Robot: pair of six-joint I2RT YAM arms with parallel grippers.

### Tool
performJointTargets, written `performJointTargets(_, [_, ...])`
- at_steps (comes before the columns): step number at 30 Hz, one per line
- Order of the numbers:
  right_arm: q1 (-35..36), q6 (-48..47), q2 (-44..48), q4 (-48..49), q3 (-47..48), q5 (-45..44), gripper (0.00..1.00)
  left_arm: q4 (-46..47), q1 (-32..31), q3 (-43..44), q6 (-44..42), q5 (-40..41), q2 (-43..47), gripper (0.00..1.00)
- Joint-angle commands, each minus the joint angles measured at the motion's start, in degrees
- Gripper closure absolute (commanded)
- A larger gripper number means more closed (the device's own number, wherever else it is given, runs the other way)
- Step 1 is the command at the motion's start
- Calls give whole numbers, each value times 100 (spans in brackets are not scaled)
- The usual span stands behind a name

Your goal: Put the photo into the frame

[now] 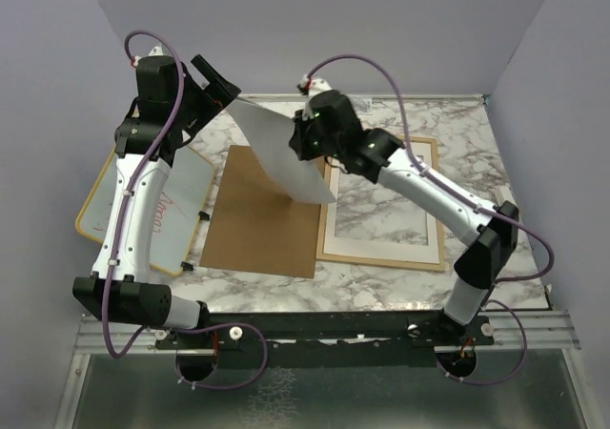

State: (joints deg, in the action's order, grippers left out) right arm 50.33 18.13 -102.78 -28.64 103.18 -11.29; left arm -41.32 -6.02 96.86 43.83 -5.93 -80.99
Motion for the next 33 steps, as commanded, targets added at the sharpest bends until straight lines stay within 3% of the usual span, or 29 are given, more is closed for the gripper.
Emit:
performJointTargets(1, [-816, 755, 583, 332, -366, 1730, 99, 238, 3, 43, -222, -581, 200, 1])
performJointTargets(10, [-2605, 1814, 1470, 796, -2152, 3370, 99, 405, 4, -604, -322, -960, 136, 1])
performJointTargets(20, [-4001, 1483, 2237, 802, -3956, 4200, 100, 414, -9, -830, -662, -1176, -80, 1])
performJointTargets(26, [-4982, 1343, 2222, 935, -4934, 4803, 98, 416, -27, -977, -792, -1281, -242, 1])
performJointTargets(33, [-5774, 711, 1921, 507, -5112, 4528, 96, 422, -131, -1089, -897, -1372, -435, 1])
